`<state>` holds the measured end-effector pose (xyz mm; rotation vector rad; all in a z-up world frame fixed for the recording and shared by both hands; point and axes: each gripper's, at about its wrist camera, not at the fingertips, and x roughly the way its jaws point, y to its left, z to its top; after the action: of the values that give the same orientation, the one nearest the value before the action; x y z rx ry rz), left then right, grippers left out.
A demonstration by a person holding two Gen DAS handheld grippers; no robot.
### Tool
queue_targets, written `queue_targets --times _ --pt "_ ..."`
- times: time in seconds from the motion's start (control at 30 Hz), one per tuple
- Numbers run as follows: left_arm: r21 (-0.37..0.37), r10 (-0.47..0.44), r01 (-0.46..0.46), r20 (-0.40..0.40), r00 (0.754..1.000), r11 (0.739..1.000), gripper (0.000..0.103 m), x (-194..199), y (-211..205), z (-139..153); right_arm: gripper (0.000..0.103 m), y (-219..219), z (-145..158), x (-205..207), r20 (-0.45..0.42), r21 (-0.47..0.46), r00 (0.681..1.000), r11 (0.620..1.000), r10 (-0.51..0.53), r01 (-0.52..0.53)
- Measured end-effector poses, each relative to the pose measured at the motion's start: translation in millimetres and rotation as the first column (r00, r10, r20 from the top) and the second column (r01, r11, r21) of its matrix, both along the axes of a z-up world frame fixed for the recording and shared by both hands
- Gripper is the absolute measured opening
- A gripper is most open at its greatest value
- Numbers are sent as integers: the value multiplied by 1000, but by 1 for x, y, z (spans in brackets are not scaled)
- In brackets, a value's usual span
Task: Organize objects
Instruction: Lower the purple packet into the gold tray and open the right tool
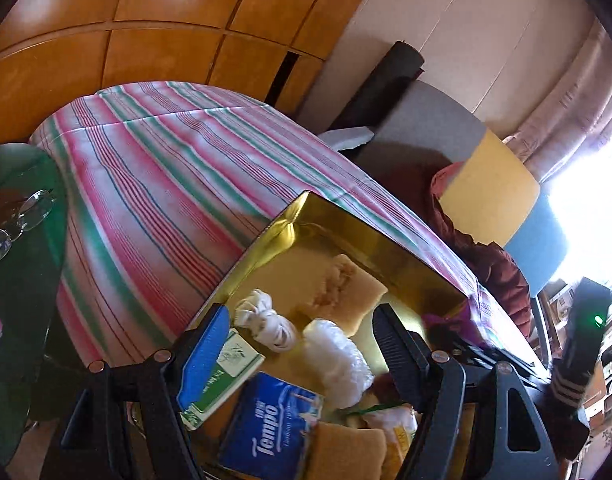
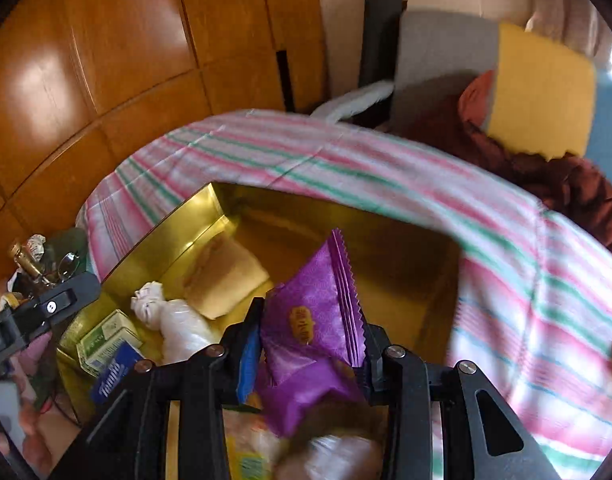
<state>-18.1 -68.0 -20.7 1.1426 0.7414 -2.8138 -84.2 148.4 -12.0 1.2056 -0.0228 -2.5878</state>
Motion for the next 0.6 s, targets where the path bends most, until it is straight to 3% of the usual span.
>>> queue_targets --times 0.2,0.27,0.33,0.6 --pt "3 -24 24 1 1000 1000 75 2 4 -2 42 -15 -20 -20 126 -102 992 995 11 2" --pt "0 -30 30 3 1000 1000 75 1 7 -2 51 -15 -24 -21 143 -124 990 992 4 14" --pt "0 -35 35 0 999 999 75 2 9 -1 60 -12 -22 -17 131 -144 991 989 -14 33" --pt "-10 -64 64 9 998 998 75 2 19 -3 65 18 -4 12 64 -180 995 979 -80 90"
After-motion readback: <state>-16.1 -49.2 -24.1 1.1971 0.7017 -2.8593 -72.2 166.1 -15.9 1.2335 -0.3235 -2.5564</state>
